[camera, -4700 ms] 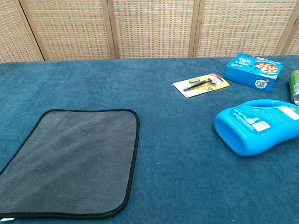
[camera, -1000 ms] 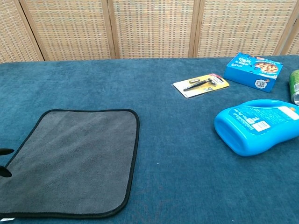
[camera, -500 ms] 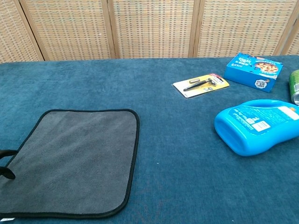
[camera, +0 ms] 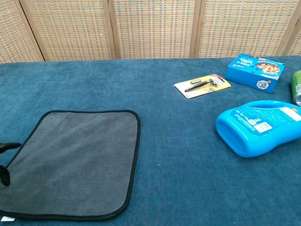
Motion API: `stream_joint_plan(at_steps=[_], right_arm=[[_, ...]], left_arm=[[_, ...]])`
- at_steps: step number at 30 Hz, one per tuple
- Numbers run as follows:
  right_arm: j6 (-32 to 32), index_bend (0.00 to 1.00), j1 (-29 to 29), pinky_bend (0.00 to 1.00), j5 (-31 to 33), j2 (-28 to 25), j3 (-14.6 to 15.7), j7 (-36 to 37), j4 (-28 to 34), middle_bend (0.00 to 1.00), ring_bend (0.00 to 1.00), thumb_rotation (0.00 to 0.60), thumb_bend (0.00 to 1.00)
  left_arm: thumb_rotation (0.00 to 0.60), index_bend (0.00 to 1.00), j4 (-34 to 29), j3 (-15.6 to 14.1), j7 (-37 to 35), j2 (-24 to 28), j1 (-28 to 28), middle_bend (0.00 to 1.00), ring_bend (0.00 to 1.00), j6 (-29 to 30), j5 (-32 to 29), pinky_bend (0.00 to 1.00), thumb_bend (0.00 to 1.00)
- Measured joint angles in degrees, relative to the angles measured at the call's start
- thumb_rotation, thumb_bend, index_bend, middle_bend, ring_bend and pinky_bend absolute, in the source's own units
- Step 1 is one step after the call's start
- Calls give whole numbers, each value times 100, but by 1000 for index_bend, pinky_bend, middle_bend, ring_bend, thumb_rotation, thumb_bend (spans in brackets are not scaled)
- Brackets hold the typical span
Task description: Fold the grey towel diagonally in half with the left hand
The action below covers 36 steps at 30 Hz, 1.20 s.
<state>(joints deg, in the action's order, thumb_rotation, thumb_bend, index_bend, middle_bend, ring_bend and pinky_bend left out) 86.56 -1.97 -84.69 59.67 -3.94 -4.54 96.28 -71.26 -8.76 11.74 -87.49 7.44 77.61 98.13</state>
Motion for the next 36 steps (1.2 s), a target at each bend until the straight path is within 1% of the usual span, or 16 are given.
stream_joint_plan(at_steps=[5, 11, 13, 18, 30, 36], right_arm=[[6, 0, 4, 0, 0, -1, -2, 9, -4, 0, 0, 600, 0], [0, 0, 7, 0, 10, -4, -3, 12, -6, 0, 0, 600, 0], [-3, 0, 6, 0, 7, -3, 0, 7, -8, 0, 0, 600, 0], [-12, 0, 6, 0, 6, 0, 5, 1, -9, 0, 0, 600, 0], [-68, 0, -8, 0, 41, 9, 8, -5, -25, 0, 0, 600, 0], [-111, 0, -27, 0, 64, 30, 4, -12, -50, 0, 0, 600, 0]], left_arm=[[600, 498, 36, -14, -35, -18, -3, 0, 0, 46, 27, 0, 310], [600, 664, 39, -4, -64, -12, 5, 0, 0, 65, 11, 0, 353], [600, 699, 42, 11, -93, -12, 10, 0, 0, 96, 13, 0, 362], [600, 707, 62, 86, -90, -23, 60, 0, 0, 122, 7, 0, 364], [600, 708, -226, 561, 85, 140, 484, 0, 0, -165, -255, 0, 364], [600, 708, -527, 880, 202, 306, 874, 0, 0, -478, -410, 0, 365]])
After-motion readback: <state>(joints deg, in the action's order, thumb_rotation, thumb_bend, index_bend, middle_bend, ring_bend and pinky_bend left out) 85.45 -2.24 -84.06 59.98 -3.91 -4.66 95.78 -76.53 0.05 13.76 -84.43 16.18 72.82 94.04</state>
